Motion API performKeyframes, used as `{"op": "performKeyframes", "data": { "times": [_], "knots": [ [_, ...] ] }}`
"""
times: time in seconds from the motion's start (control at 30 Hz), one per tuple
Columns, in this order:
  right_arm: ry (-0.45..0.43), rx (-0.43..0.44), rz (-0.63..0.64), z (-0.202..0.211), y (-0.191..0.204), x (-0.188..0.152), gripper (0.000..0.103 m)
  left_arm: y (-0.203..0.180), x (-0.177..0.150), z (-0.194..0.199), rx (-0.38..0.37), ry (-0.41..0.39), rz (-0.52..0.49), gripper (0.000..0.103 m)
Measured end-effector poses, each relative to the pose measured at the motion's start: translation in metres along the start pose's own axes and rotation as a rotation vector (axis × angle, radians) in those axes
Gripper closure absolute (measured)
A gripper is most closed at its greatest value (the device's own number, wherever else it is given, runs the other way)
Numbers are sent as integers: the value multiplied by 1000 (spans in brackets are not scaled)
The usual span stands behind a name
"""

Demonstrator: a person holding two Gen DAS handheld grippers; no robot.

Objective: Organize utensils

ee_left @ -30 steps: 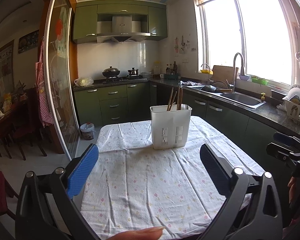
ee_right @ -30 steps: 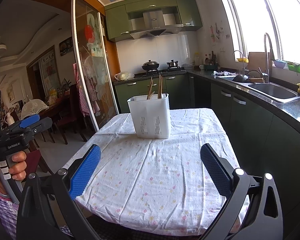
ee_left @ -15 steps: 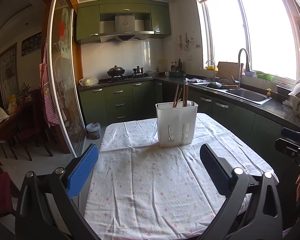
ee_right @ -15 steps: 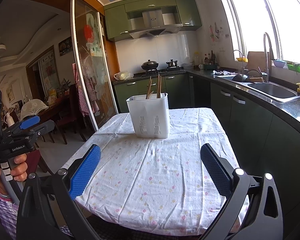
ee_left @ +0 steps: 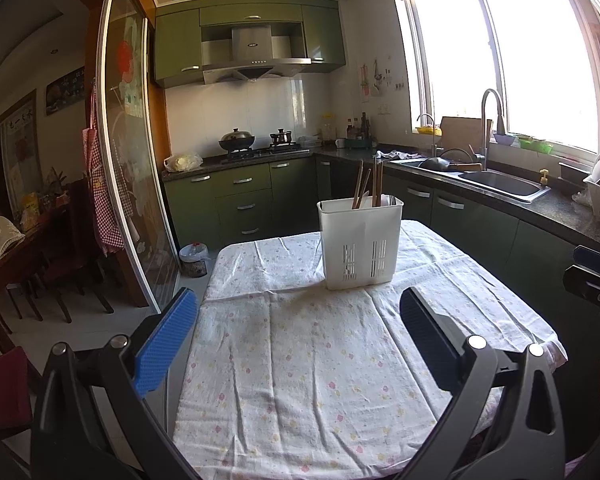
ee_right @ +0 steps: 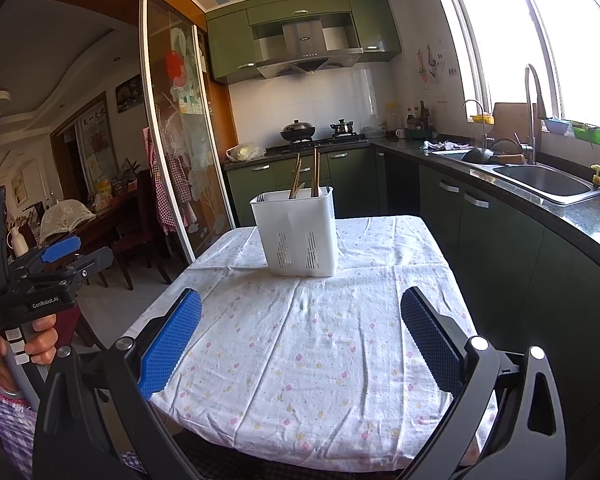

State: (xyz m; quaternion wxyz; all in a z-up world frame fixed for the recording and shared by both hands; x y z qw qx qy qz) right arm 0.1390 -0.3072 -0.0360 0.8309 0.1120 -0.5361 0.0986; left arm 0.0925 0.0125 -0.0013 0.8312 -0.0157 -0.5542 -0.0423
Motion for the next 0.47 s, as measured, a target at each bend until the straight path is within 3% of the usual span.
{"op": "performKeyframes", "data": {
  "times": [0.47],
  "knots": [
    [1, 0, -1, 0, -1, 0, 5, 5, -1, 0, 16, 4, 11, 7]
  ]
}}
Point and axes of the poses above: each gripper's, at about its wrist camera, not at the fingertips, and z roughly against the way its jaws point, y to its left, x to its top, the point moved 10 cm from there along -z, roughly the way its jaws point, and after that the axes turned 12 degrees about -x, right-handed, at the moved point
